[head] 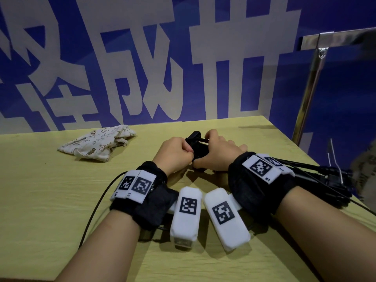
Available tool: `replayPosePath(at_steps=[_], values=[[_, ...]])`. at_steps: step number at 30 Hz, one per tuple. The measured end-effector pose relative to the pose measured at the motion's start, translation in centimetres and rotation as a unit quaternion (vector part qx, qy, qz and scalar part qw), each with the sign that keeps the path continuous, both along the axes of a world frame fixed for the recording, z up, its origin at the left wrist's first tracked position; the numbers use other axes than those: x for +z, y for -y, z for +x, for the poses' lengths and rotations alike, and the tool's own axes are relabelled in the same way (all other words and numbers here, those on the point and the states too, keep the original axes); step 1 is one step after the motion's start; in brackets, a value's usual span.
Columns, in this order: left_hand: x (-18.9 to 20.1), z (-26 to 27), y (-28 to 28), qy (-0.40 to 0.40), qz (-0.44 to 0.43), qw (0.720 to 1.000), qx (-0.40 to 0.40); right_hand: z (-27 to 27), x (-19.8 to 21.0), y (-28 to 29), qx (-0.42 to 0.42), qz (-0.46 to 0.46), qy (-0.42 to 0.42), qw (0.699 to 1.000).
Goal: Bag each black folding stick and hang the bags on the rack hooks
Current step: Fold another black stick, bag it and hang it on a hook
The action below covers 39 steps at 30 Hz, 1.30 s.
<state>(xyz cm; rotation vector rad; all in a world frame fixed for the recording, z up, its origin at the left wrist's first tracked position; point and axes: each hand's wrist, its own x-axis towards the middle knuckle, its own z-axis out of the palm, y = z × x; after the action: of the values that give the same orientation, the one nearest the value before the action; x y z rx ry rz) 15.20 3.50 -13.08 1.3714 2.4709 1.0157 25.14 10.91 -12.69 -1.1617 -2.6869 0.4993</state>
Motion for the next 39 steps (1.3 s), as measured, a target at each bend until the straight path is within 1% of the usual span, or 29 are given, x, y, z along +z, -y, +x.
replayPosePath(at_steps=[2,5,10,13,18,20,23,28,30,31,33,34,35,37,38,39], values=[[-0.1,-0.1,0.0,0.004,0.017,1.000,0.003,-0.3,-0.2,-0.3,-0.023,0.000,-0.009,1.000],[-0.3,-0.3,0.0,0.017,0.032,0.999,0.006,-0.4,-0.2,-0.7,-0.021,0.005,0.005,1.000],[-0.4,-0.4,0.0,0.049,0.038,0.998,-0.011,-0.6,-0.2,-1.0,-0.027,-0.001,-0.010,1.000],[-0.4,-0.4,-0.1,0.070,0.044,0.997,-0.006,-0.6,-0.4,-1.2,-0.029,0.000,-0.019,0.999],[0.0,-0.4,0.1,0.153,0.066,0.986,0.011,-1.1,-0.4,-1.3,-0.031,-0.007,-0.016,0.999],[0.2,-0.3,0.3,0.185,0.065,0.980,0.030,-1.6,-0.4,-1.4,-0.034,-0.008,-0.008,0.999],[0.2,-0.5,0.4,0.209,0.066,0.974,0.052,-2.3,-0.4,-1.7,-0.036,-0.013,0.006,0.999],[0.2,-1.3,0.4,0.241,0.056,0.969,0.021,-2.5,-0.3,-1.9,-0.035,-0.015,0.006,0.999],[0.7,-2.2,0.6,0.225,0.078,0.971,0.030,-2.3,-0.2,-1.8,-0.033,-0.017,0.002,0.999],[0.8,-3.0,0.9,0.198,0.105,0.973,0.054,-2.2,-0.1,-1.8,-0.031,-0.020,0.002,0.999],[0.7,-5.1,1.9,0.132,0.151,0.971,0.132,-2.1,-0.1,-1.8,-0.027,-0.021,0.003,0.999],[0.5,-6.1,2.4,0.099,0.149,0.968,0.175,-2.1,-0.1,-1.8,-0.027,-0.022,0.003,0.999],[0.2,-7.1,3.0,0.063,0.115,0.968,0.216,-2.1,-0.1,-1.8,-0.027,-0.023,0.002,0.999],[-0.4,-8.9,3.7,-0.007,0.006,0.956,0.292,-2.0,-0.1,-1.9,-0.023,-0.026,0.001,0.999],[-0.6,-9.5,4.0,-0.029,-0.040,0.948,0.315,-2.0,-0.1,-1.9,-0.021,-0.028,0.001,0.999],[-0.8,-9.9,4.1,-0.027,-0.064,0.943,0.326,-2.0,-0.1,-1.8,-0.019,-0.030,0.001,0.999]])
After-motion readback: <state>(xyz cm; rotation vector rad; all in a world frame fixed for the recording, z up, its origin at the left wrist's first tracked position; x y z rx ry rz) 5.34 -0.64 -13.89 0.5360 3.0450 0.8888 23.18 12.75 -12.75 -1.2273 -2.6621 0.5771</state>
